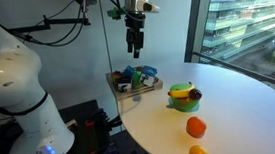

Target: Put the orange in the green bowl

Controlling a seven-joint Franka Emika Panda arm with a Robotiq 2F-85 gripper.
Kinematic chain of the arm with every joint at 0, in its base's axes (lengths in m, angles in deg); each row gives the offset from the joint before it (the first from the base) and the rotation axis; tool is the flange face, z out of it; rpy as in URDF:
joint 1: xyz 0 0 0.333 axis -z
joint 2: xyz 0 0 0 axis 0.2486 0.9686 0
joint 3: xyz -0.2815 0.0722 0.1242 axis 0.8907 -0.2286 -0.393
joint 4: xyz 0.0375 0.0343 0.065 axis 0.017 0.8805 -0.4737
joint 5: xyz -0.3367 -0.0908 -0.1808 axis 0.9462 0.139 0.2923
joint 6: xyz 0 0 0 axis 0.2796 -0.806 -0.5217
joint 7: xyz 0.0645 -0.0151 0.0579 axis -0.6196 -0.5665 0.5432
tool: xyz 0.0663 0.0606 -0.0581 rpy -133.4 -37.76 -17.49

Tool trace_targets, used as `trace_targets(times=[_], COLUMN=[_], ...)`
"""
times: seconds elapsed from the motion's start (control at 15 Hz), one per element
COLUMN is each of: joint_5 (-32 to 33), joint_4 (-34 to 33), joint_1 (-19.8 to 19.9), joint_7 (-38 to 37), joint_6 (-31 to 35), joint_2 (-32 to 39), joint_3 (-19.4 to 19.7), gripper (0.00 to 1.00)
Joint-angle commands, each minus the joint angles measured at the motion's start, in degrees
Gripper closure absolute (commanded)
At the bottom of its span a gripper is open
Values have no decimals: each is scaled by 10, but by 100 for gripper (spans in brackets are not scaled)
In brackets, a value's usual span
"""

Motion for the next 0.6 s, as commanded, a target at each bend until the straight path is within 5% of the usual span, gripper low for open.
trace_targets(times=[0.0,0.53], joint_5=[18,42], joint_4=[-5,-18], joint_1=[11,51], joint_7=[2,-2], joint_6=[25,90], joint_2=[2,30], joint_3=[14,55], gripper=[0,0])
